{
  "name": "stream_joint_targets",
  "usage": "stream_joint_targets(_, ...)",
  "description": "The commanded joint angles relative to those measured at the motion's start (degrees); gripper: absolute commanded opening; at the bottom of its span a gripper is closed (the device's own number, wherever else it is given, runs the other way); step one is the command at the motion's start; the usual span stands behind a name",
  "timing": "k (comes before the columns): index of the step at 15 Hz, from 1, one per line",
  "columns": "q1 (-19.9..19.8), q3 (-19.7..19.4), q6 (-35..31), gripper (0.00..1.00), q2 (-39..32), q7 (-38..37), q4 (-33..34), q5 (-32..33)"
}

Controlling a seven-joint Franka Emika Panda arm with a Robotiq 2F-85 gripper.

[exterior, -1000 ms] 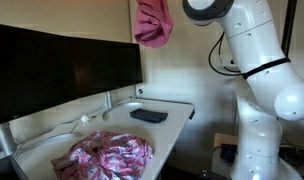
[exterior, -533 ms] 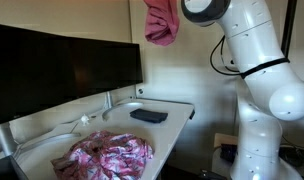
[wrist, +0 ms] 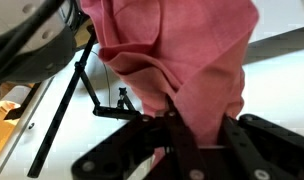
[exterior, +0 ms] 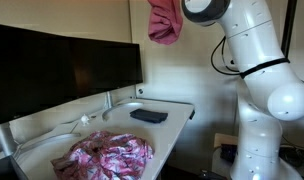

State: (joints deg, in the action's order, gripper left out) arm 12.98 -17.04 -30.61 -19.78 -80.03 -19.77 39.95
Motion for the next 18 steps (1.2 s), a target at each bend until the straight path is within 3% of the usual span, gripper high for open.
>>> stream_joint_targets(1, -0.2, 1.27, 0.08, 0.07, -0.28, -0.58, -0.01, 0.48)
stream_joint_targets(18, -3.31, 1.26, -0.18, 0.07, -5.83, -0.96, -0.25, -0.87)
